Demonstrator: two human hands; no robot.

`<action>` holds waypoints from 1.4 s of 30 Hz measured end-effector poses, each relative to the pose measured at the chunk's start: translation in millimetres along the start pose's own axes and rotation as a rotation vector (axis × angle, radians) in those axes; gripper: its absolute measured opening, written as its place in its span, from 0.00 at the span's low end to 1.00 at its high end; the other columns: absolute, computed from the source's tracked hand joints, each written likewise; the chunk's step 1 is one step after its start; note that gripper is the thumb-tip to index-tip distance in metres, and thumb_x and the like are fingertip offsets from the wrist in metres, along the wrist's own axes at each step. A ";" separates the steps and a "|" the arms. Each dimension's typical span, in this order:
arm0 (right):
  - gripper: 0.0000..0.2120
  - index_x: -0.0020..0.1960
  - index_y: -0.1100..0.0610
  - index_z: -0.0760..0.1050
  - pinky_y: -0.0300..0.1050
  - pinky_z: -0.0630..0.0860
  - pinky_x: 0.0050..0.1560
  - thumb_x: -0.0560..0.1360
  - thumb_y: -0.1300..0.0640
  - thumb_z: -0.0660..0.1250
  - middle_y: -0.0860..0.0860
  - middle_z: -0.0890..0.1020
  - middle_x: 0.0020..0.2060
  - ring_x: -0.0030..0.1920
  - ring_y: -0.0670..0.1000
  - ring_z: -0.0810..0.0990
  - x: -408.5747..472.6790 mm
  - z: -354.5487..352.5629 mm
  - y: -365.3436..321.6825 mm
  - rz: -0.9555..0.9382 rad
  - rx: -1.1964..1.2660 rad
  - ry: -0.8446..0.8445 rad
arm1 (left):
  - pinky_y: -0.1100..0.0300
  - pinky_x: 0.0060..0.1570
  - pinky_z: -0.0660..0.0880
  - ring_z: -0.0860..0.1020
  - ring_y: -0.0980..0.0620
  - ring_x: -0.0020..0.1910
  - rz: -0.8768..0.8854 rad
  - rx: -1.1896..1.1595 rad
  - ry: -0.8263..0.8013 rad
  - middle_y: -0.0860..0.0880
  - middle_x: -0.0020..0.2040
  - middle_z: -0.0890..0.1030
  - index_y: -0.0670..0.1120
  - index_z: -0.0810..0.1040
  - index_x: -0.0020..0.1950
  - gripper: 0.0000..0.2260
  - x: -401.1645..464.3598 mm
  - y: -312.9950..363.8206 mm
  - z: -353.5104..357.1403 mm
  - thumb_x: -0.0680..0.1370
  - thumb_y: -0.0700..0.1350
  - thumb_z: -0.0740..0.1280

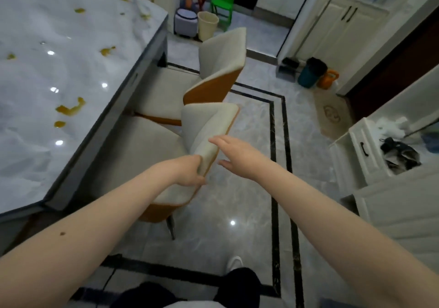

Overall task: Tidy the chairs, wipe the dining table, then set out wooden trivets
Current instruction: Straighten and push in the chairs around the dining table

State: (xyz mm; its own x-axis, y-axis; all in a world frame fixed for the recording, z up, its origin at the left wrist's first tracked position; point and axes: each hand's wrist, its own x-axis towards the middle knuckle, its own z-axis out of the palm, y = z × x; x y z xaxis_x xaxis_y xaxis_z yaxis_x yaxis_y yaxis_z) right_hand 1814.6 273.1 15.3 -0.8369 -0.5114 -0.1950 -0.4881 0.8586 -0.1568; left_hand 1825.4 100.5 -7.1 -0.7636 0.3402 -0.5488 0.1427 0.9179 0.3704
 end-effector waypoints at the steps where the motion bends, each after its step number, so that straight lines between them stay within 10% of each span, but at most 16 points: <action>1: 0.30 0.76 0.54 0.58 0.46 0.66 0.68 0.77 0.56 0.66 0.52 0.65 0.73 0.71 0.53 0.66 11.4 -0.8 14.2 -0.067 -0.016 -0.017 | 0.53 0.59 0.72 0.74 0.45 0.60 -0.046 -0.035 0.020 0.44 0.65 0.73 0.43 0.64 0.71 0.30 7.7 5.7 -0.7 0.75 0.57 0.66; 27: 0.26 0.67 0.50 0.69 0.52 0.72 0.62 0.72 0.47 0.72 0.49 0.75 0.60 0.60 0.52 0.75 159.7 -6.4 104.0 -0.749 -0.220 -0.572 | 0.56 0.58 0.73 0.75 0.45 0.61 -0.629 -0.256 0.144 0.44 0.63 0.75 0.45 0.69 0.68 0.25 64.0 37.7 28.8 0.73 0.50 0.69; 42: 0.22 0.68 0.53 0.66 0.51 0.75 0.60 0.76 0.53 0.67 0.53 0.76 0.59 0.59 0.54 0.76 170.5 -8.1 142.3 -0.925 -0.285 -0.495 | 0.55 0.52 0.74 0.78 0.47 0.55 -1.112 -0.231 0.368 0.46 0.56 0.78 0.47 0.72 0.60 0.19 81.7 78.0 44.7 0.73 0.50 0.71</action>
State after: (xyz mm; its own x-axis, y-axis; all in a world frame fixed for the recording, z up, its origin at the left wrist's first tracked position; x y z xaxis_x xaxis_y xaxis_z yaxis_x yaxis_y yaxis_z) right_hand 1600.5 308.3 -32.5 0.0461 -0.8672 -0.4958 -0.9712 0.0772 -0.2255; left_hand 1802.3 209.0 -56.6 -0.5369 -0.7317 -0.4200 -0.7990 0.6008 -0.0255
